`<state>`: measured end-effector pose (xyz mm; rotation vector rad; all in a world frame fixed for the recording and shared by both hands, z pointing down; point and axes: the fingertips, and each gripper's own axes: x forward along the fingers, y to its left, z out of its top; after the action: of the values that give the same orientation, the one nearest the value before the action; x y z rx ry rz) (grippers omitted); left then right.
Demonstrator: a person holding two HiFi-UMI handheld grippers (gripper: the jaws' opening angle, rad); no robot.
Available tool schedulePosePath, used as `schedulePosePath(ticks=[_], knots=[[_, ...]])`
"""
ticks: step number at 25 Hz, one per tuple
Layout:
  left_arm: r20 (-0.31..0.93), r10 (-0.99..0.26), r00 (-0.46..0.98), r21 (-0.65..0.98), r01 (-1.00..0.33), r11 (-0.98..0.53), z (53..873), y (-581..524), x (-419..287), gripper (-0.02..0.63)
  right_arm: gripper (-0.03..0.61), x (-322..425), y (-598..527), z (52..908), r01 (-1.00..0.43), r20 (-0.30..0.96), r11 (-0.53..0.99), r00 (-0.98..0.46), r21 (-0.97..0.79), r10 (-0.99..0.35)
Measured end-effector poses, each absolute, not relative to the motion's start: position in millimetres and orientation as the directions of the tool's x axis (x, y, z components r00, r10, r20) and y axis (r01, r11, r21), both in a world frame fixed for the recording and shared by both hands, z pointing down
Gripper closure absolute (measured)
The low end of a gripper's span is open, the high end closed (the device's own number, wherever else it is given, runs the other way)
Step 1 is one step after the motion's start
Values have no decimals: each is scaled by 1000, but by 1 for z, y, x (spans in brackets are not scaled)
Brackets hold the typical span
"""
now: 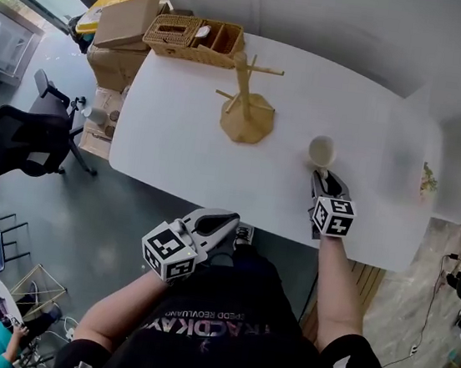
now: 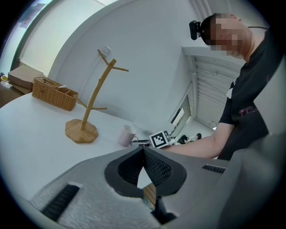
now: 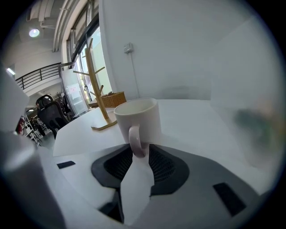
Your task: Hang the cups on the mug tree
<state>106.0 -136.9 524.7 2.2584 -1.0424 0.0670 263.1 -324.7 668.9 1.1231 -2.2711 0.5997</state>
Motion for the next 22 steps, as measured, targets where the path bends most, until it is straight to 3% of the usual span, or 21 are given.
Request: schedulePosePath(ticks=[3, 5, 22], knots=[[303, -669, 679, 531, -703, -474, 525, -135, 107, 618, 468, 265, -326, 672, -818, 631, 556, -510, -146, -585], [305, -671, 676, 528, -706, -471, 526, -136, 108, 618, 518, 265, -327, 672, -815, 624, 565, -511, -132, -591], [303, -686, 662, 508, -721, -471, 518, -135, 117, 618, 532, 263, -325, 640, -785, 547, 571, -595, -240, -588]])
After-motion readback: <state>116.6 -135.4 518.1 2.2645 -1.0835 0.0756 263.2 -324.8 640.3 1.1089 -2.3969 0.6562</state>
